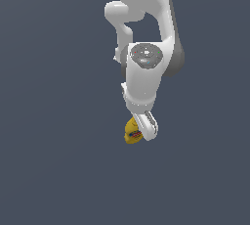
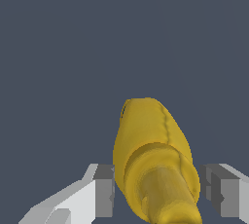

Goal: Pick up the object and move it to a goal position.

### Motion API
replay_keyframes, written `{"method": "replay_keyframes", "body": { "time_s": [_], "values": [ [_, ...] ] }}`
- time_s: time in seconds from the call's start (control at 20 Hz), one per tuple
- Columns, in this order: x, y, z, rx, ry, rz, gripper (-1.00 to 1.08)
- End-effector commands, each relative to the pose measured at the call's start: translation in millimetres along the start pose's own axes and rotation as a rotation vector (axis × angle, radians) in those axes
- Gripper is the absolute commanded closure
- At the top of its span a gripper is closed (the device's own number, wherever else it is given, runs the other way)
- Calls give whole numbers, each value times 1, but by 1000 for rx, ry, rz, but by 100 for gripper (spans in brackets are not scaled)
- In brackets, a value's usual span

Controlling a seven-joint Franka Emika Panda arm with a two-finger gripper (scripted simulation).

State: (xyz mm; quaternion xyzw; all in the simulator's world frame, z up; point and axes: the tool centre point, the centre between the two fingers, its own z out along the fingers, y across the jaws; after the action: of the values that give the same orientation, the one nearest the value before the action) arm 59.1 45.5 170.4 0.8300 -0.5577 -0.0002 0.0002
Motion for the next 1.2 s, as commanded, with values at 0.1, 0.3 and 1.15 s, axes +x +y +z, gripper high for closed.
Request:
{"method": "replay_keyframes", "body": {
  "time_s": [0.1, 0.3, 1.15],
  "values": [
    [0, 0, 0, 1, 0, 0, 108],
    [0, 0, 0, 1, 0, 0, 108],
    [39, 26, -77, 0, -1, 1, 108]
  ]
}}
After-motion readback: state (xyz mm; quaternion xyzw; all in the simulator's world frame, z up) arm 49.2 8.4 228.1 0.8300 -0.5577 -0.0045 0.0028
